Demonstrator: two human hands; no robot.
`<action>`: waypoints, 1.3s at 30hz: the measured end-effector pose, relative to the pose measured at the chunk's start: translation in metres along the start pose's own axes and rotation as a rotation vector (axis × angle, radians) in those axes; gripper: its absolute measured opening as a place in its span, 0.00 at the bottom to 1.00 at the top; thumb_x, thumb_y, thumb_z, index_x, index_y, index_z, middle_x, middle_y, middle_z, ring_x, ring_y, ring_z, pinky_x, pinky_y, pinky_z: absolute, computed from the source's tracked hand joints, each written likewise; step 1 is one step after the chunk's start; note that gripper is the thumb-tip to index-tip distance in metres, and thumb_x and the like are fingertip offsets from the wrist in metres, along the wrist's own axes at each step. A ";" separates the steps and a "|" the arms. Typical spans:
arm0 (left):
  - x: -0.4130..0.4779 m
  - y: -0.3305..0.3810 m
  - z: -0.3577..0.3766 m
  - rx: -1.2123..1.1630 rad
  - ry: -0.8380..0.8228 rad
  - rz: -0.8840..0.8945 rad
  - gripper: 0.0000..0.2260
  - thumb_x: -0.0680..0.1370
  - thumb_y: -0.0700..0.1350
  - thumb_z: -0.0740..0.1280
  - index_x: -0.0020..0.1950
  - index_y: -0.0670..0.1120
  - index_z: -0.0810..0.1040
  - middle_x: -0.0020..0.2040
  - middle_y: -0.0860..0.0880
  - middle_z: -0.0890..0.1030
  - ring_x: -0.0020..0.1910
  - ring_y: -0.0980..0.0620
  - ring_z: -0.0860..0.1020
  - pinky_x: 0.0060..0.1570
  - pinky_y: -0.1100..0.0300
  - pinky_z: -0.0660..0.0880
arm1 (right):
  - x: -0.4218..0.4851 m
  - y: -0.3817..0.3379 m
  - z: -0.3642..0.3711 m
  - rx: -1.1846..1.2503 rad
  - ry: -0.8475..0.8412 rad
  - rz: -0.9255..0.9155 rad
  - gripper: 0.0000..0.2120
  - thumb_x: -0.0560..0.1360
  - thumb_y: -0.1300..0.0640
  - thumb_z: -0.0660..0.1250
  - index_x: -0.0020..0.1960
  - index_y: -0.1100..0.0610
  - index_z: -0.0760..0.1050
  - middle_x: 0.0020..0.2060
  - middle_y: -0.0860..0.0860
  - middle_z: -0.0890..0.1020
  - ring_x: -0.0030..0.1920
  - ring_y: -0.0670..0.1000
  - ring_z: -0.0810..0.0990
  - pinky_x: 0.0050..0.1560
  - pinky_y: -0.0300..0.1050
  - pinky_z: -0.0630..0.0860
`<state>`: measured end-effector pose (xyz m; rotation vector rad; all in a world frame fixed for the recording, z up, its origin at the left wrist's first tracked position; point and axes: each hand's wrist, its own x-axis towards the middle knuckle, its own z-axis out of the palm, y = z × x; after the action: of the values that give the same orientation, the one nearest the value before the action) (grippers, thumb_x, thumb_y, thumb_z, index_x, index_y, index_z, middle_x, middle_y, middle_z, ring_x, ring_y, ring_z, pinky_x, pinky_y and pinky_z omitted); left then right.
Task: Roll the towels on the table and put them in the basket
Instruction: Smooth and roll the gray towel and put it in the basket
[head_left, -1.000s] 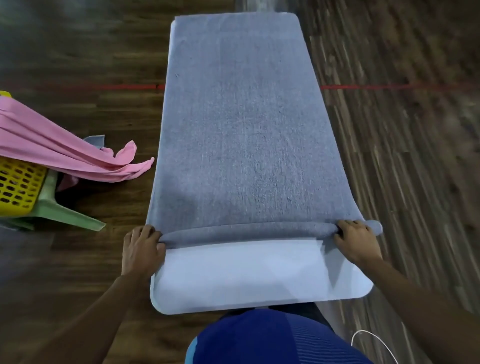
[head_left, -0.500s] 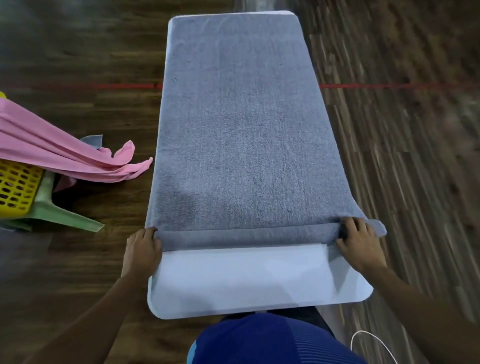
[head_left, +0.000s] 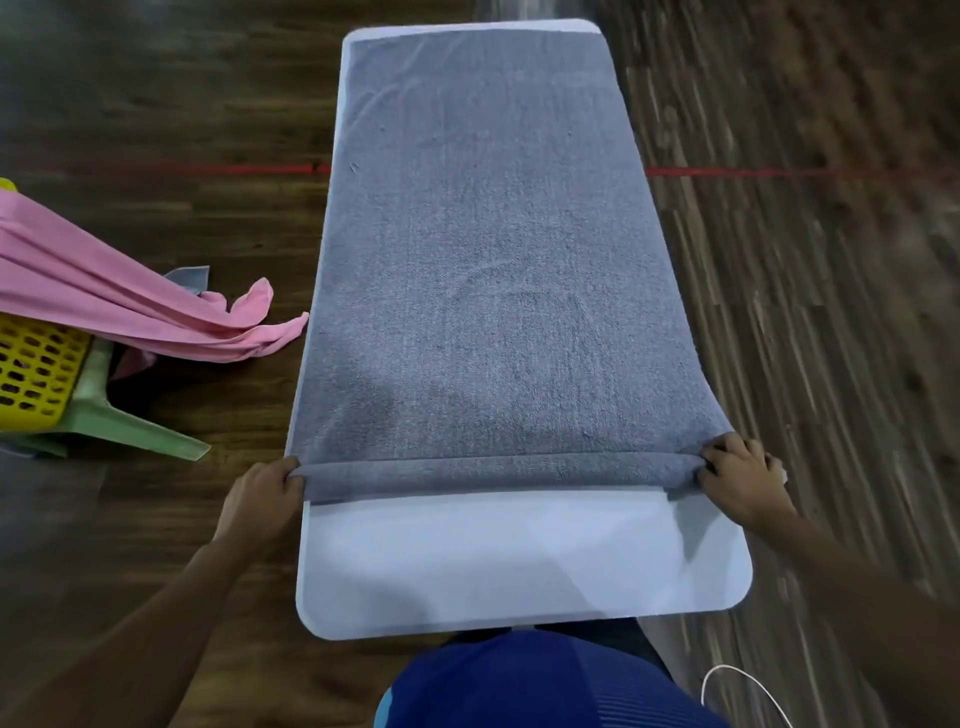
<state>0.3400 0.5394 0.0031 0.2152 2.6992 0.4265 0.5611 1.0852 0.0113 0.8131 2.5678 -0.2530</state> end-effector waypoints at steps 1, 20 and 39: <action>0.003 0.002 -0.001 -0.073 -0.001 -0.040 0.05 0.78 0.43 0.62 0.44 0.50 0.75 0.40 0.47 0.80 0.37 0.47 0.76 0.37 0.53 0.73 | 0.002 0.000 -0.001 0.052 0.005 0.028 0.15 0.75 0.51 0.60 0.60 0.53 0.75 0.60 0.52 0.73 0.65 0.57 0.66 0.67 0.55 0.57; 0.023 0.001 0.004 -1.090 0.080 -0.677 0.11 0.73 0.39 0.72 0.54 0.36 0.79 0.44 0.39 0.81 0.36 0.48 0.78 0.25 0.65 0.75 | -0.006 -0.002 0.011 -0.015 0.356 -0.118 0.17 0.69 0.66 0.67 0.56 0.54 0.73 0.52 0.52 0.77 0.57 0.57 0.75 0.61 0.59 0.65; 0.001 0.044 0.007 0.178 0.157 0.231 0.12 0.70 0.45 0.59 0.43 0.44 0.81 0.41 0.45 0.82 0.43 0.44 0.77 0.50 0.46 0.72 | 0.006 -0.004 -0.006 -0.042 0.162 -0.056 0.12 0.76 0.54 0.58 0.54 0.50 0.78 0.52 0.50 0.81 0.59 0.55 0.74 0.67 0.55 0.57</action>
<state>0.3459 0.5832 0.0109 0.5700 2.8797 0.2774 0.5526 1.0862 0.0139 0.7758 2.7405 -0.1550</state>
